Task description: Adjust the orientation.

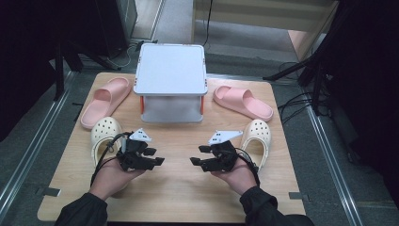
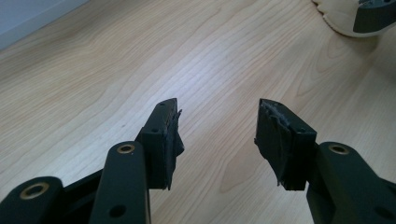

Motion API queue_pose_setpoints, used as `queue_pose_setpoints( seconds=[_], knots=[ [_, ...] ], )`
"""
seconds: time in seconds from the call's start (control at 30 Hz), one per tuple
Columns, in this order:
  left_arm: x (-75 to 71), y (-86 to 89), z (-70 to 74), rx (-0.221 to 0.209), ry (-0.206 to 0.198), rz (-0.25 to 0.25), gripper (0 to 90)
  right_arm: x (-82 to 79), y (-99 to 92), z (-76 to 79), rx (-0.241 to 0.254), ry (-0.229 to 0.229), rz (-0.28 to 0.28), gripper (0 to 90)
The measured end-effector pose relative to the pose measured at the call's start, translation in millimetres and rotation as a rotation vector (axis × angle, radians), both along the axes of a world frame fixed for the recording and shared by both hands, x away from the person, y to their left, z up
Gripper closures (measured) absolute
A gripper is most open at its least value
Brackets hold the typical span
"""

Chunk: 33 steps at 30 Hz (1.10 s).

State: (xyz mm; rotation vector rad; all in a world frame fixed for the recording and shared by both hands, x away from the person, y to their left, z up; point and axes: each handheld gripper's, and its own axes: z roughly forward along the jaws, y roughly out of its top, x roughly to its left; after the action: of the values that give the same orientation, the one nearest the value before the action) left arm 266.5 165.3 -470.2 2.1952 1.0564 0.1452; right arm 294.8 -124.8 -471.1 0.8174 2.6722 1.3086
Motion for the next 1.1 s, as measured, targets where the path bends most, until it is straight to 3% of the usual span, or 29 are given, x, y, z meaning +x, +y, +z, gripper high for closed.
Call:
queue_pose_setpoints(
  seconds=[0.2,0.8,1.1],
  knots=[
    [-7.6,11.5,5.3,0.003,-0.012,0.057,50.1,3.2,9.3,-1.3,-0.037,-0.001,0.028,43.4],
    [-35.6,62.7,16.3,0.017,-0.026,0.243,50.2,8.4,25.2,-0.2,-0.05,-0.001,0.063,44.1],
    [-32.6,82.0,11.1,0.039,-0.009,0.339,48.5,7.2,25.0,-0.6,-0.061,-0.007,0.056,44.1]
  ],
)
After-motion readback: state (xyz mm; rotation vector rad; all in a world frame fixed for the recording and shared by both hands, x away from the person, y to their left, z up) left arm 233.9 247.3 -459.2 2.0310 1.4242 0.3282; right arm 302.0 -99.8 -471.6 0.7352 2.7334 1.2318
